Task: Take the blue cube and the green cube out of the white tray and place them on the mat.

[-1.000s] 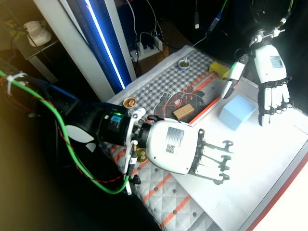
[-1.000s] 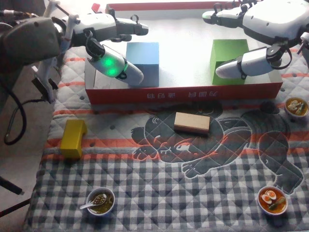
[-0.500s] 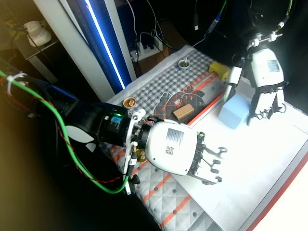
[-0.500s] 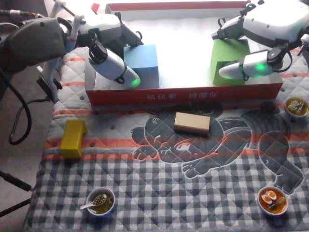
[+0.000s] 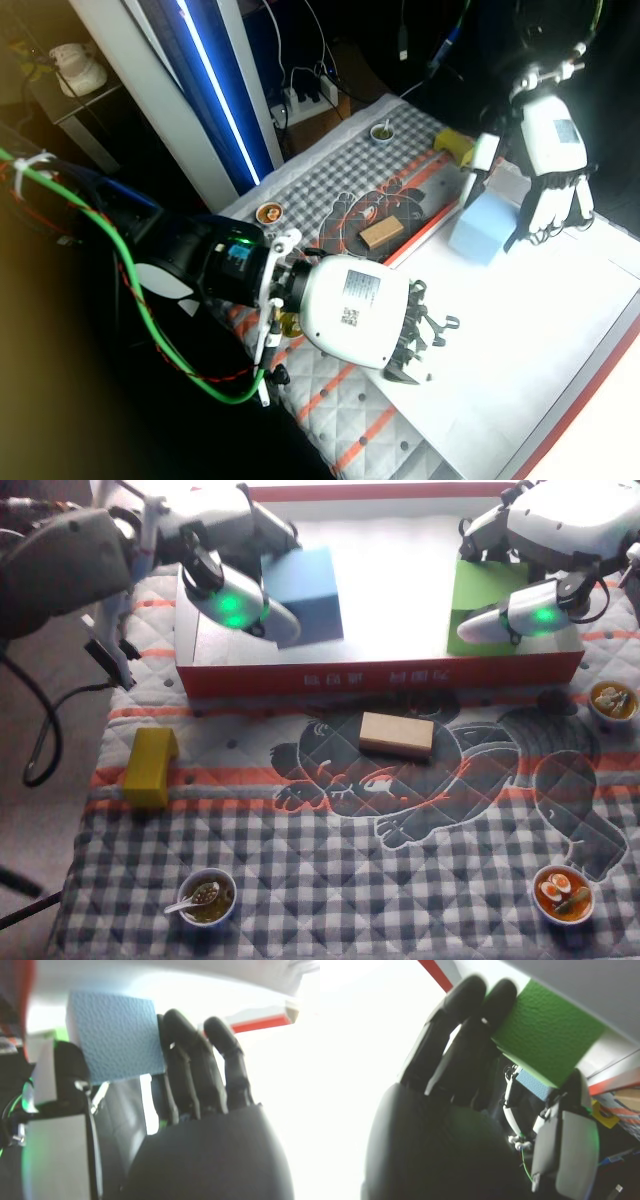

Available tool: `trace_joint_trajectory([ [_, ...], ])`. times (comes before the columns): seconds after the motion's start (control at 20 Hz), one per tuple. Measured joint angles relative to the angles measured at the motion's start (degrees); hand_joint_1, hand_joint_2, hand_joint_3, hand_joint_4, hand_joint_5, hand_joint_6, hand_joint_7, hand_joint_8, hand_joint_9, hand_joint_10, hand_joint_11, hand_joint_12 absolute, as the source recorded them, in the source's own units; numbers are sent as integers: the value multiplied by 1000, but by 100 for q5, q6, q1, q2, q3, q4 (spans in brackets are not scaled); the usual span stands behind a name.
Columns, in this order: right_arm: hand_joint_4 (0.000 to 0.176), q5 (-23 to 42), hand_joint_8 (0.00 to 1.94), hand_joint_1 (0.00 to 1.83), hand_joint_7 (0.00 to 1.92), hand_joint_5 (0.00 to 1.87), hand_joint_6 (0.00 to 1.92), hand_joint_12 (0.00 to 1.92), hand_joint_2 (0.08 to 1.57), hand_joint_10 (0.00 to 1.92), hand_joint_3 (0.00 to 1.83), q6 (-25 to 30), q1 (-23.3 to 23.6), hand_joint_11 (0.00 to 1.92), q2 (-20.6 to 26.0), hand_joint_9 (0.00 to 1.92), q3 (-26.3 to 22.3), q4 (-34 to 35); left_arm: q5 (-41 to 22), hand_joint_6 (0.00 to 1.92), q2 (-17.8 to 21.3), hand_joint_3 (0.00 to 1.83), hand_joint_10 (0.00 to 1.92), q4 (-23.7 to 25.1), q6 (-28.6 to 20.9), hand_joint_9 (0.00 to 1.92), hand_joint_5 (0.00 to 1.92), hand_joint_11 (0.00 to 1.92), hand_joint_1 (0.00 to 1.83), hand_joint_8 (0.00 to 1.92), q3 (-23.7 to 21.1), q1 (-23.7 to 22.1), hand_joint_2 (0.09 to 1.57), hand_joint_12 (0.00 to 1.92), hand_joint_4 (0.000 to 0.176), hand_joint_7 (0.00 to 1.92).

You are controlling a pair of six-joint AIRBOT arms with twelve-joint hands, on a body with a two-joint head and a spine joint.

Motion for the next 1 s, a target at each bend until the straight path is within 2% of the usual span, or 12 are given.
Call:
trace_joint_trajectory([
  [0.15,0,476,978,1254,1085,828,1048,1348,1131,599,3,2,20,922,339,1194,-448,-37,-358,901,450,1,1468,872,-857,338,888,17,1212,1592,-505,-4,1214,1687,0,726],
  [0.2,0,745,902,1237,1095,837,1096,1291,1129,447,0,4,20,954,527,1242,-664,-59,-498,851,680,0,1473,1152,-1023,452,921,95,1224,1521,-778,-4,1191,1693,0,782],
  [0.35,0,1311,975,1222,1050,842,1096,1343,1138,363,1,4,22,791,977,1173,-1132,-308,-863,805,1176,1,1463,1676,-1123,487,958,129,1230,1475,-1458,81,1172,1670,0,812],
  [0.4,0,1626,1008,1229,1048,840,1070,1393,1141,433,0,2,-57,804,1198,1164,-1360,-365,-1014,969,1419,0,1495,1915,-1156,498,956,137,1081,1312,-1792,205,1135,1706,28,729],
  [0.45,0,1873,989,1226,1050,837,1092,1362,1140,441,0,0,-166,787,1368,1160,-1519,-442,-1115,1082,1596,1,1549,2159,-1325,456,905,113,1026,1290,-2026,348,1152,1792,83,700],
  [0.5,0,2044,894,1245,1117,896,981,1358,1112,427,0,0,-326,789,1528,1192,-1714,-527,-1215,984,1766,0,1634,2490,-1731,475,862,96,1181,1515,-2216,544,1199,1899,0,769],
  [0.65,0,2286,892,1260,1133,907,935,1241,1104,451,0,9,-715,815,1775,1257,-2133,-737,-1447,882,2015,0,1646,2889,-2476,500,897,229,1214,1577,-2470,887,1206,1916,0,759],
  [0.75,0,2520,796,1274,1188,921,908,1180,1088,385,0,9,-992,1033,1899,1349,-2334,-745,-1543,769,2105,0,1537,2935,-2485,514,985,195,1232,1482,-2616,1045,1169,1878,0,805],
  [0.85,0,2708,902,1272,1146,915,889,1264,1098,382,0,20,-1307,991,1976,1342,-2474,-737,-1541,788,2116,0,1626,2977,-2485,389,975,25,1226,1528,-2715,1255,1182,1901,0,760],
  [0.9,0,2730,900,1274,1151,929,859,1267,1094,385,0,42,-1401,979,1976,1335,-2496,-732,-1526,716,2116,0,1641,2990,-2485,403,1013,53,1234,1493,-2754,1355,1167,1912,0,784],
  [0.95,0,2761,907,1277,1155,959,797,1372,1086,698,0,116,-1567,1013,1974,1270,-2496,-737,-1488,672,2111,0,1573,2981,-2500,477,1033,158,1238,1473,-2778,1453,1160,1858,0,798],
  [1.0,0,2765,907,1277,1155,959,797,1372,1086,698,0,157,-1670,1013,1971,1270,-2496,-730,-1440,672,2107,0,1573,2975,-2507,477,1033,158,1238,1473,-2776,1467,1160,1858,0,798],
])
